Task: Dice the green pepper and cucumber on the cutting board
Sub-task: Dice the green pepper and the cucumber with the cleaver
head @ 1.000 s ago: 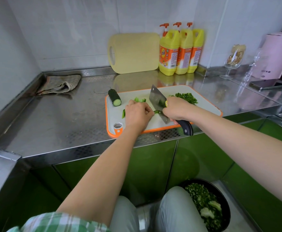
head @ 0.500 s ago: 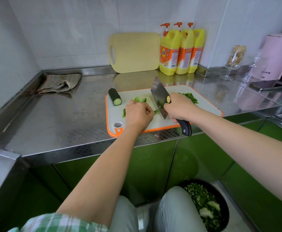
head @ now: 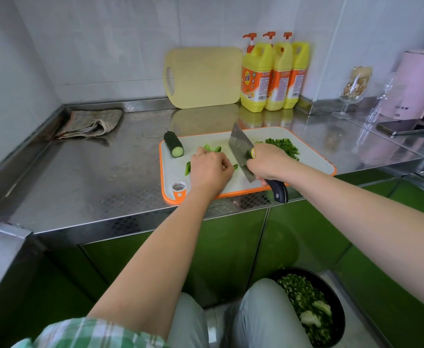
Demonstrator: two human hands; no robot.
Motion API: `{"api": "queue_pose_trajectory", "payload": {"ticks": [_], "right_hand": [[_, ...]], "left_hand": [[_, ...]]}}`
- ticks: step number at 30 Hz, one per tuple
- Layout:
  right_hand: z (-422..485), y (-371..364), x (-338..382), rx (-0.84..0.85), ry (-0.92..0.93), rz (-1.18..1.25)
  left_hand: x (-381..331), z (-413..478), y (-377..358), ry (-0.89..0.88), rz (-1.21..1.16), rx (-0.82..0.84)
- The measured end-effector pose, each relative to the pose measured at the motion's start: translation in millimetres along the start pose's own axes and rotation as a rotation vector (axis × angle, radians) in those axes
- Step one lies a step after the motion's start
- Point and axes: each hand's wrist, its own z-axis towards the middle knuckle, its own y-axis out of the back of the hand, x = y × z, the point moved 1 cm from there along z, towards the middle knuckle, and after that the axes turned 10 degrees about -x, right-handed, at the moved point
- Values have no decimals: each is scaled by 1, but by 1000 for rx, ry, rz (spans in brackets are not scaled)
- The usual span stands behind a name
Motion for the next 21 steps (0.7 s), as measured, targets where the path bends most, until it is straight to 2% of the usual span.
{"api": "queue_pose_trajectory", "payload": {"ticks": [7,14,21], "right_hand": [[-3,6,-4,-25,14,122],[-7,2,6,54,7,6],[-1,-3,-6,-36,16,74]], "left_hand": [[0,2,-3,-45,31,-18],[1,2,-2,-68,31,-12],[1,3,-2,-65,19,-16]]}}
